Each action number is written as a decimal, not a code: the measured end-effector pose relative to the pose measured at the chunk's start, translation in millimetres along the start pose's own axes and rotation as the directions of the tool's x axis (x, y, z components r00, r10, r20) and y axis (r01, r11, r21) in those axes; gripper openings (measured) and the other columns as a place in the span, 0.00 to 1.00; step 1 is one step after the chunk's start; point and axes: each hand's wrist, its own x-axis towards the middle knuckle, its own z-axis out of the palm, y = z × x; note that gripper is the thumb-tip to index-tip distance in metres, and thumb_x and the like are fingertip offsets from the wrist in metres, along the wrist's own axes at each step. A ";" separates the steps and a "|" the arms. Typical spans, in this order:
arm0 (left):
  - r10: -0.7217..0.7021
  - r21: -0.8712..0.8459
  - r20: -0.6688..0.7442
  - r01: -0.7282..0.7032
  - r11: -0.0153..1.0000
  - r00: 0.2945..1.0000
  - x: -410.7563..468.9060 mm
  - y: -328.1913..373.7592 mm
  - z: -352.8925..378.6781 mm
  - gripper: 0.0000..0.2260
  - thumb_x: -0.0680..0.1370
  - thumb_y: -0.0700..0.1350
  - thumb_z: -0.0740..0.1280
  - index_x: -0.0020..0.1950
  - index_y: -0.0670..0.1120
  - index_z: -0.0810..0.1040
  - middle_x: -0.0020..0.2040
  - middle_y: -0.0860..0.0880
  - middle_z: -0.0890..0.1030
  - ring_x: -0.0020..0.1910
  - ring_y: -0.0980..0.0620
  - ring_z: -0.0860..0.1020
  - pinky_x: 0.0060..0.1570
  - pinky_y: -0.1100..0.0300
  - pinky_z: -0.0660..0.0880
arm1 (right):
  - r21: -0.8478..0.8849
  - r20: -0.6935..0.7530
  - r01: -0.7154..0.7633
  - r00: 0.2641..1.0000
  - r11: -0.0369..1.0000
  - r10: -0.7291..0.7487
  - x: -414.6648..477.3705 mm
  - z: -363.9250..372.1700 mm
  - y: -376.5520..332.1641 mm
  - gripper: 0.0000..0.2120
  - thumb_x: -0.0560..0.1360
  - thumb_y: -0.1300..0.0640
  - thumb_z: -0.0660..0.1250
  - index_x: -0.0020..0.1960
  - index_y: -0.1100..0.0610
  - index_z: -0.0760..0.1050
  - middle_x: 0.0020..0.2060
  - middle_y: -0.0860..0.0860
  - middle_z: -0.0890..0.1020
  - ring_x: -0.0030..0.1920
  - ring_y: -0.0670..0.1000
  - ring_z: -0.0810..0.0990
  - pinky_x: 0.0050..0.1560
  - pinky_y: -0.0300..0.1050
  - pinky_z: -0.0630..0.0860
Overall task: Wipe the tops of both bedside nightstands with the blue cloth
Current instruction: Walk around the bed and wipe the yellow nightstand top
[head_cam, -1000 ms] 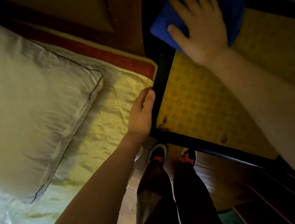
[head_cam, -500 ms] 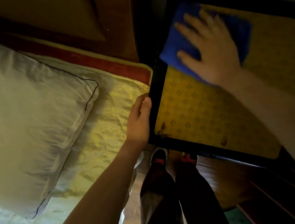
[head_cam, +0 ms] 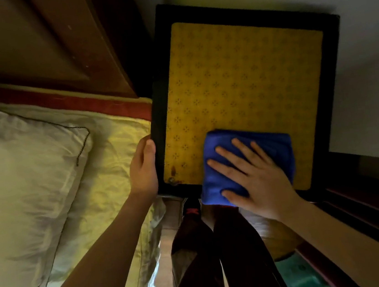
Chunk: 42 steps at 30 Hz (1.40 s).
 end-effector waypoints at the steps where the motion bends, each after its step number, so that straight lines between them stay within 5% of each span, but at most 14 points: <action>1: -0.001 0.010 -0.003 0.001 1.000 1.000 0.2 -2.0 -0.5 0.12 0.84 0.48 0.55 0.52 0.52 0.78 0.42 0.58 0.82 0.44 0.61 0.80 0.43 0.67 0.76 | 0.015 0.001 0.023 1.000 1.000 -0.023 4.4 -2.1 8.4 0.29 0.79 0.37 0.56 0.77 0.44 0.58 0.78 0.45 0.59 0.79 0.53 0.52 0.77 0.55 0.49; 6: 0.008 0.061 -0.002 -0.008 0.998 1.000 3.6 -9.2 -2.9 0.13 0.83 0.51 0.55 0.54 0.47 0.77 0.43 0.59 0.81 0.45 0.60 0.79 0.44 0.66 0.75 | 0.010 -0.146 -0.134 0.980 0.991 0.134 91.6 -38.1 99.0 0.28 0.78 0.38 0.55 0.77 0.45 0.61 0.76 0.49 0.65 0.76 0.57 0.58 0.75 0.55 0.48; 10: 0.017 0.058 0.011 -0.018 0.998 1.000 3.7 -9.5 -4.6 0.12 0.82 0.54 0.56 0.52 0.53 0.78 0.48 0.53 0.81 0.49 0.55 0.79 0.50 0.60 0.75 | 0.013 -0.230 -0.307 0.925 0.951 0.302 133.2 -69.0 163.5 0.28 0.81 0.37 0.50 0.77 0.46 0.59 0.77 0.50 0.62 0.78 0.57 0.55 0.77 0.55 0.48; 13: -0.003 0.037 0.010 0.003 0.999 1.000 3.9 -10.3 -4.9 0.12 0.82 0.52 0.56 0.49 0.55 0.78 0.46 0.53 0.81 0.49 0.54 0.79 0.50 0.58 0.75 | -0.010 -0.232 -0.336 0.917 0.942 0.325 118.1 -62.3 146.8 0.27 0.81 0.38 0.49 0.78 0.46 0.58 0.77 0.49 0.61 0.78 0.58 0.54 0.76 0.55 0.45; 19: -0.016 0.094 -0.041 0.020 0.995 0.999 2.2 -5.8 -2.2 0.12 0.83 0.50 0.56 0.46 0.55 0.78 0.39 0.63 0.82 0.41 0.65 0.79 0.39 0.72 0.73 | 0.014 -0.187 -0.270 0.945 0.963 0.268 1.7 -15.4 61.5 0.28 0.80 0.39 0.53 0.78 0.45 0.58 0.78 0.47 0.60 0.79 0.55 0.52 0.77 0.56 0.46; 23: -0.038 0.109 -0.067 0.045 0.993 0.997 -0.6 -2.5 -0.8 0.11 0.81 0.55 0.57 0.51 0.59 0.79 0.47 0.60 0.83 0.52 0.60 0.79 0.46 0.74 0.72 | 0.011 -0.133 -0.273 0.953 0.962 0.272 -24.4 -11.0 40.4 0.27 0.80 0.40 0.55 0.77 0.47 0.60 0.77 0.49 0.62 0.78 0.57 0.54 0.76 0.58 0.50; 27: -0.088 0.207 -0.081 0.103 0.973 0.993 -1.3 -0.5 -1.3 0.20 0.82 0.56 0.56 0.69 0.48 0.74 0.66 0.50 0.76 0.66 0.50 0.72 0.59 0.73 0.64 | 0.169 -0.162 -0.241 0.950 0.956 0.268 -18.3 -38.8 39.6 0.26 0.80 0.43 0.57 0.75 0.52 0.65 0.74 0.52 0.67 0.75 0.57 0.61 0.74 0.58 0.56; 30: -0.146 0.292 -0.084 0.164 0.942 0.986 -1.2 3.2 -3.4 0.24 0.82 0.56 0.54 0.74 0.45 0.68 0.74 0.46 0.69 0.72 0.46 0.66 0.62 0.63 0.60 | 0.114 -0.151 -0.404 0.896 0.908 0.418 -16.5 -59.4 60.0 0.31 0.79 0.41 0.58 0.77 0.56 0.61 0.73 0.55 0.68 0.71 0.61 0.65 0.69 0.60 0.64; 33: -0.137 0.373 -0.086 0.159 0.914 0.987 -11.9 7.0 -3.9 0.22 0.83 0.53 0.54 0.73 0.45 0.68 0.72 0.44 0.71 0.71 0.44 0.68 0.59 0.63 0.60 | -0.041 0.026 -0.551 0.833 0.833 0.552 -21.8 -64.7 66.8 0.36 0.78 0.37 0.57 0.77 0.59 0.57 0.72 0.58 0.67 0.67 0.63 0.66 0.61 0.59 0.70; 35: -0.121 0.407 -0.072 0.140 0.902 0.990 -22.6 8.8 -4.5 0.20 0.83 0.51 0.54 0.73 0.45 0.68 0.68 0.44 0.74 0.65 0.45 0.72 0.54 0.61 0.63 | 0.043 0.071 -0.589 0.808 0.807 0.585 -27.2 -63.0 60.7 0.35 0.77 0.39 0.62 0.73 0.61 0.61 0.66 0.61 0.69 0.61 0.63 0.71 0.54 0.57 0.73; 37: -0.122 0.427 -0.047 0.130 0.895 0.991 -34.5 11.2 -5.5 0.17 0.83 0.47 0.55 0.70 0.46 0.70 0.58 0.45 0.78 0.55 0.45 0.75 0.46 0.57 0.65 | 0.342 0.174 -0.706 0.696 0.620 0.697 -30.9 -64.3 55.3 0.32 0.74 0.43 0.69 0.68 0.62 0.64 0.63 0.61 0.72 0.58 0.63 0.75 0.51 0.54 0.74; 40: -0.214 0.450 -0.054 0.215 0.867 0.975 -54.4 21.6 -8.4 0.15 0.81 0.44 0.58 0.67 0.47 0.73 0.50 0.37 0.79 0.47 0.35 0.78 0.33 0.54 0.66 | 0.642 0.497 -0.766 0.458 0.043 0.737 -39.2 -76.3 41.9 0.29 0.69 0.50 0.77 0.63 0.63 0.71 0.62 0.60 0.78 0.53 0.59 0.79 0.49 0.50 0.76; 42: -0.261 0.448 -0.068 0.263 0.854 0.963 -72.4 35.2 -14.9 0.16 0.80 0.44 0.59 0.67 0.45 0.72 0.54 0.33 0.79 0.51 0.32 0.78 0.37 0.52 0.69 | 0.692 0.635 -0.664 0.370 -0.285 0.678 -48.0 -93.3 20.3 0.29 0.68 0.51 0.78 0.62 0.63 0.74 0.60 0.60 0.79 0.50 0.57 0.80 0.49 0.53 0.78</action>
